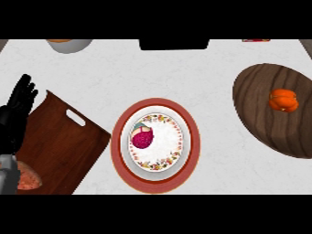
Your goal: Pick the squash from the plate and place it in the bowl
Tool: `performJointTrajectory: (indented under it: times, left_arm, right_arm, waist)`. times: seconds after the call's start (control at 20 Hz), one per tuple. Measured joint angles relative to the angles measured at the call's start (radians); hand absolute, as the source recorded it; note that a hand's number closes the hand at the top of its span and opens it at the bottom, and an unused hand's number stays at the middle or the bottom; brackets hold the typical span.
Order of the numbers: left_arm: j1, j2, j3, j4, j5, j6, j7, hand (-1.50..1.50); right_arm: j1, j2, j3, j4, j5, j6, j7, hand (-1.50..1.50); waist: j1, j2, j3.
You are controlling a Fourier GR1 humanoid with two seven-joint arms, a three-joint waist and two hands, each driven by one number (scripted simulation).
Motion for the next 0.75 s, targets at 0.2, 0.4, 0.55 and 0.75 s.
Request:
performJointTrajectory:
  times: [0.2,0.4,0.55,0.75]
  left_arm:
    - [0.018,0.004,0.006,-0.033,0.006,-0.013,0.013,0.00]
    - [0.017,0.004,0.016,-0.020,0.002,-0.019,-0.002,0.00]
    - [-0.004,-0.011,0.007,-0.011,-0.009,-0.010,0.007,0.00]
    - [-0.003,-0.020,0.005,-0.029,-0.013,-0.018,0.018,0.00]
  right_arm:
    - [0.169,0.008,-0.090,-0.116,-0.135,0.105,-0.021,-1.50]
    - [0.317,0.026,-0.179,-0.234,-0.284,0.219,-0.020,-1.50]
    - [0.392,0.023,-0.245,-0.238,-0.400,0.313,-0.050,-1.50]
    - [0.468,0.026,-0.311,-0.254,-0.514,0.402,-0.094,-1.50]
  waist:
    - [0.001,0.000,0.000]
    - [0.000,0.001,0.000]
    - [0.003,0.002,0.000]
    - [0.010,0.004,0.000]
